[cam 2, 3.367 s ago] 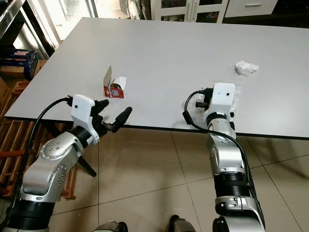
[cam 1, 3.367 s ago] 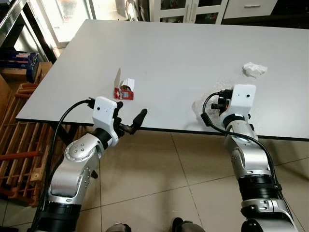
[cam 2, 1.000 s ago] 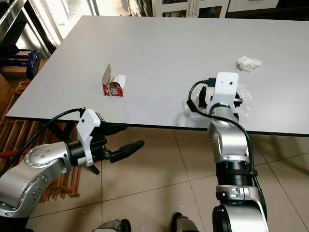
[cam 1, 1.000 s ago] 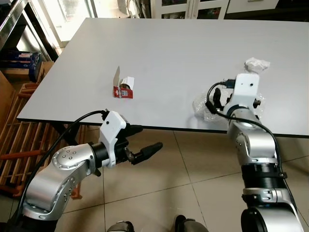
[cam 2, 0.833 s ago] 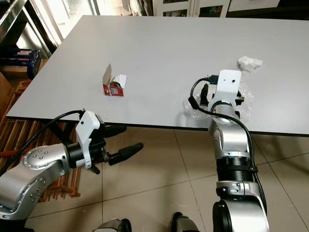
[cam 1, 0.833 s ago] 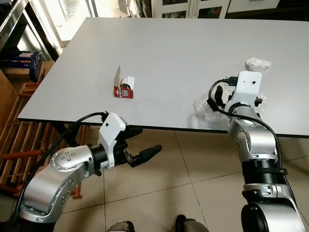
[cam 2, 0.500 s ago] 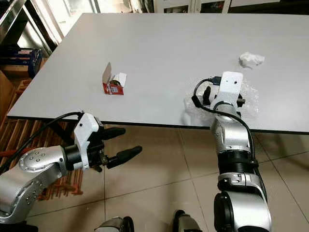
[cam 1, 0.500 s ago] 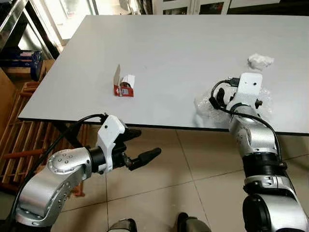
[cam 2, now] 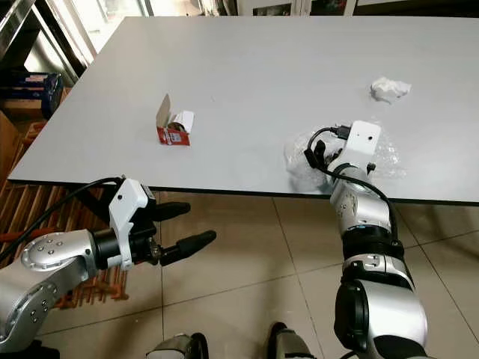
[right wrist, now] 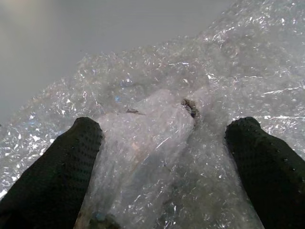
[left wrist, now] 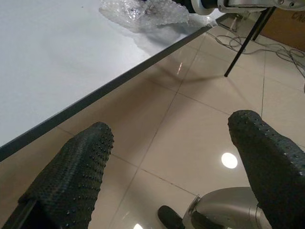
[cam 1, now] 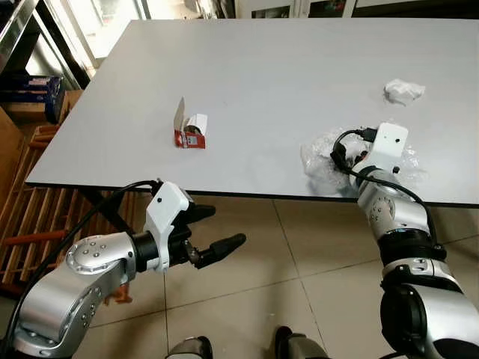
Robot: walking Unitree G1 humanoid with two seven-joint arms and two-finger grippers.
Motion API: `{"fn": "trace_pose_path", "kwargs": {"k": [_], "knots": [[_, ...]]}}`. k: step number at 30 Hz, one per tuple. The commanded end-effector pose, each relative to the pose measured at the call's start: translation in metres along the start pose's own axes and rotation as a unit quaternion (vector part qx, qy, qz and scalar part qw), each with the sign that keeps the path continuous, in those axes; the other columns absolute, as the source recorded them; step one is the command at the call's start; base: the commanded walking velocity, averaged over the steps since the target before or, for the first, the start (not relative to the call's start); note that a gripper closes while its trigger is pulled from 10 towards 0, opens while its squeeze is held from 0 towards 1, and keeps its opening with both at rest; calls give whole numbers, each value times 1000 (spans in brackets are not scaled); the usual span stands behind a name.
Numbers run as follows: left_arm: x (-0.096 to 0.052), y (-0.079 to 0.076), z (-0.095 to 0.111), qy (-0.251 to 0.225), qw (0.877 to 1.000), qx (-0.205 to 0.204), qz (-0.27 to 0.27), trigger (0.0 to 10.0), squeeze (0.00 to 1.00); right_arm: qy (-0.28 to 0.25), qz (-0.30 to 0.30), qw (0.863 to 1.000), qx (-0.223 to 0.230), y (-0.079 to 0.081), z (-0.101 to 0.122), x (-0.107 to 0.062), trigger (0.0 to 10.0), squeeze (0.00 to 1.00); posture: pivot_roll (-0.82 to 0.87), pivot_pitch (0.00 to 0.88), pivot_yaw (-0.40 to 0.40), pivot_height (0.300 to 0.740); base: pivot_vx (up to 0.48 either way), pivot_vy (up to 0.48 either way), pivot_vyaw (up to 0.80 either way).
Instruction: Picking trash to rubbish bin
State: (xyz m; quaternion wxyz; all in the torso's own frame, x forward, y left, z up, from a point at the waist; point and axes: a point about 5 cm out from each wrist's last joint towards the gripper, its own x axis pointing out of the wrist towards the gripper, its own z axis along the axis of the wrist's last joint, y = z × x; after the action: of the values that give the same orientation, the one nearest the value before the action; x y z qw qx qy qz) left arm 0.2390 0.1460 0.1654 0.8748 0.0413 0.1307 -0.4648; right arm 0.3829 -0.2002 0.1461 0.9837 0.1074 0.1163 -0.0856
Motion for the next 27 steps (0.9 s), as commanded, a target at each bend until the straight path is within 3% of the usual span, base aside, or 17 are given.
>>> {"fn": "trace_pose_path", "kwargs": {"k": [1, 9, 10, 11, 27], "knots": [[-3, -2, 1, 3, 1000, 3, -1, 10000, 0, 75, 7, 997, 16, 3, -38, -3, 10000, 0, 169, 215, 68, 740, 0, 0, 0], [-2, -4, 1, 2, 1000, 2, -2, 10000, 0, 111, 16, 993, 42, 7, -62, -6, 10000, 0, 166, 212, 69, 740, 0, 0, 0], [-2, -4, 1, 2, 1000, 2, -2, 10000, 0, 117, 19, 992, 48, 7, -66, -7, 3098, 0, 168, 213, 69, 740, 0, 0, 0], [-2, -4, 2, 2, 1000, 3, -2, 10000, 0, 121, 23, 991, 51, 8, -69, -7, 0, 0, 170, 214, 70, 740, 0, 0, 0], [-3, -4, 3, 0, 1000, 5, 0, 10000, 0, 135, 30, 989, 50, 8, -80, -9, 0, 0, 174, 215, 68, 740, 0, 0, 0]]}}
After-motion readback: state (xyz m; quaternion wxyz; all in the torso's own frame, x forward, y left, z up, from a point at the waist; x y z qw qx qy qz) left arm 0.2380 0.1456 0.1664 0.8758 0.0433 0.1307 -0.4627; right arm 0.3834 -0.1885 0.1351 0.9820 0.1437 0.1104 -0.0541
